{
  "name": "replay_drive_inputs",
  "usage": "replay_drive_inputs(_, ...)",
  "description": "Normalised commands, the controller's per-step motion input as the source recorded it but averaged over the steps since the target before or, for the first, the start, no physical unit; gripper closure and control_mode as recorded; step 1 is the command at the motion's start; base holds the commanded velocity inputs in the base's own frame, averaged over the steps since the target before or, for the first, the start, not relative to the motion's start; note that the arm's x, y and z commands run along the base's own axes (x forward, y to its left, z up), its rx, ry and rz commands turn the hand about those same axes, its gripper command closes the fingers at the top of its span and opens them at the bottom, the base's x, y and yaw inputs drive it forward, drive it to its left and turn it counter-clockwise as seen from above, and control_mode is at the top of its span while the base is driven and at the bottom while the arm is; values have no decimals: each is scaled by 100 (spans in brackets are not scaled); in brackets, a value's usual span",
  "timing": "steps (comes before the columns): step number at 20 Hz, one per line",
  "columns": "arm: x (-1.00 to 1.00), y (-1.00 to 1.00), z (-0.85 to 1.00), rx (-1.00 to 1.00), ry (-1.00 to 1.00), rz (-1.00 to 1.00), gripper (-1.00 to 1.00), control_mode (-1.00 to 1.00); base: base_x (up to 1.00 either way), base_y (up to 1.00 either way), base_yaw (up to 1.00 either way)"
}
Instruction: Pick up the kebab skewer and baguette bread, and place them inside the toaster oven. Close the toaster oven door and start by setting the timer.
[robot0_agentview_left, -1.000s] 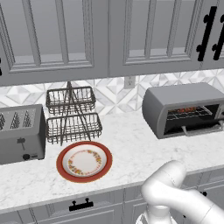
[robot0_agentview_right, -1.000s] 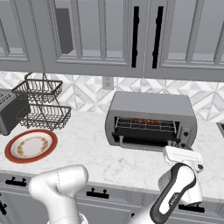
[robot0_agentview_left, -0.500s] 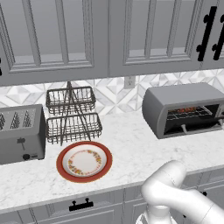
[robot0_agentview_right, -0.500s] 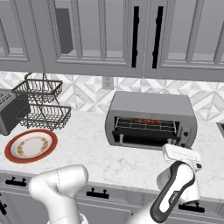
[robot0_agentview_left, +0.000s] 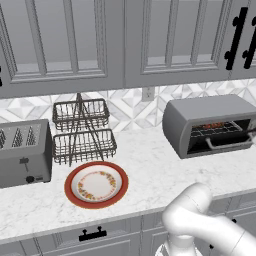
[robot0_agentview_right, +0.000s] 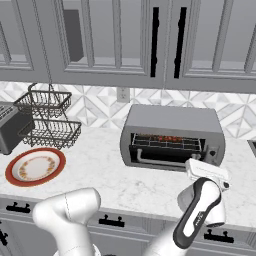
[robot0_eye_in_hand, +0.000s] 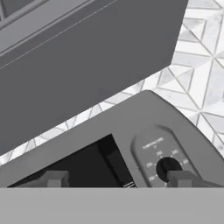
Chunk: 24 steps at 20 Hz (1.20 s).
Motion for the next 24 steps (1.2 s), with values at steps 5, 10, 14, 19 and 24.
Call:
replay_drive_inputs(5, 44, 40, 18, 1, 0, -4, -100, -100, 0, 0, 0)
replay_drive_inputs(10, 28, 36, 10, 0, 0, -3, -100, -100, 0, 0, 0)
replay_drive_inputs(14, 24, 43, 7, 0, 0, -6, -100, -100, 0, 0, 0)
replay_drive_inputs(19, 28, 53, 6, 0, 0, -15, -100, -100, 0, 0, 0)
replay_drive_inputs(24, 27, 40, 1, 0, 0, -15, -100, -100, 0, 0, 0)
